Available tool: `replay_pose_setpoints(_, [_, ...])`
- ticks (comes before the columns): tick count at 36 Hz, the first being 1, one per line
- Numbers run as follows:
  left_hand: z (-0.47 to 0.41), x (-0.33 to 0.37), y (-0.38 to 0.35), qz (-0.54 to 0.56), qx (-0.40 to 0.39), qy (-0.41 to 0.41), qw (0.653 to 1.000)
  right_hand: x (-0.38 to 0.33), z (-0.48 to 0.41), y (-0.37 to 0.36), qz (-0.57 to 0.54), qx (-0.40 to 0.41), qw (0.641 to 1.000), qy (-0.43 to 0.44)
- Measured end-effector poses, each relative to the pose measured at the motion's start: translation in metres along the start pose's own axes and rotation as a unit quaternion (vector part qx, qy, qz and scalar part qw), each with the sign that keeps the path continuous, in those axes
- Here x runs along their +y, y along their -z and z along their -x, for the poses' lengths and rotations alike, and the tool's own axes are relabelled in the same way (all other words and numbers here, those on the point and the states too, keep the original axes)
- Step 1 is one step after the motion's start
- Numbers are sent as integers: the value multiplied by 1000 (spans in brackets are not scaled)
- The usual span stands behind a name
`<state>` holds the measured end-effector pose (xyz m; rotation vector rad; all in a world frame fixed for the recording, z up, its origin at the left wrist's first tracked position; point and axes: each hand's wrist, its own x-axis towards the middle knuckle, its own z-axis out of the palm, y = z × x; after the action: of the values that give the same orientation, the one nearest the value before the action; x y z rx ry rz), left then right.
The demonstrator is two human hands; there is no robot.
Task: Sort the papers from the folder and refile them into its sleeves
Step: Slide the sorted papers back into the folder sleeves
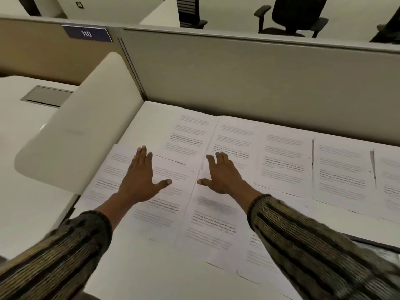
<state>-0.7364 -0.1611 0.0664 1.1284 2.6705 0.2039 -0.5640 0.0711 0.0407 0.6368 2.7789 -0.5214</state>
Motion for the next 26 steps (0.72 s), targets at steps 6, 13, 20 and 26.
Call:
replay_pose_setpoints(6, [-80, -30, -17, 2, -21, -11, 1000, -12, -63, -6, 8, -11, 1000, -19])
replay_pose_setpoints(13, [-179, -50, -39, 3, -67, -29, 997, -23, -130, -28, 24, -10, 998, -57])
replay_pose_setpoints(20, [-223, -40, -44, 118, -82, 62, 988, -28, -158, -45, 23, -21, 996, -84])
replay_pose_setpoints(26, [-235, -21, -44, 184, -84, 139, 970, -32, -161, -52, 11, -9, 995, -95])
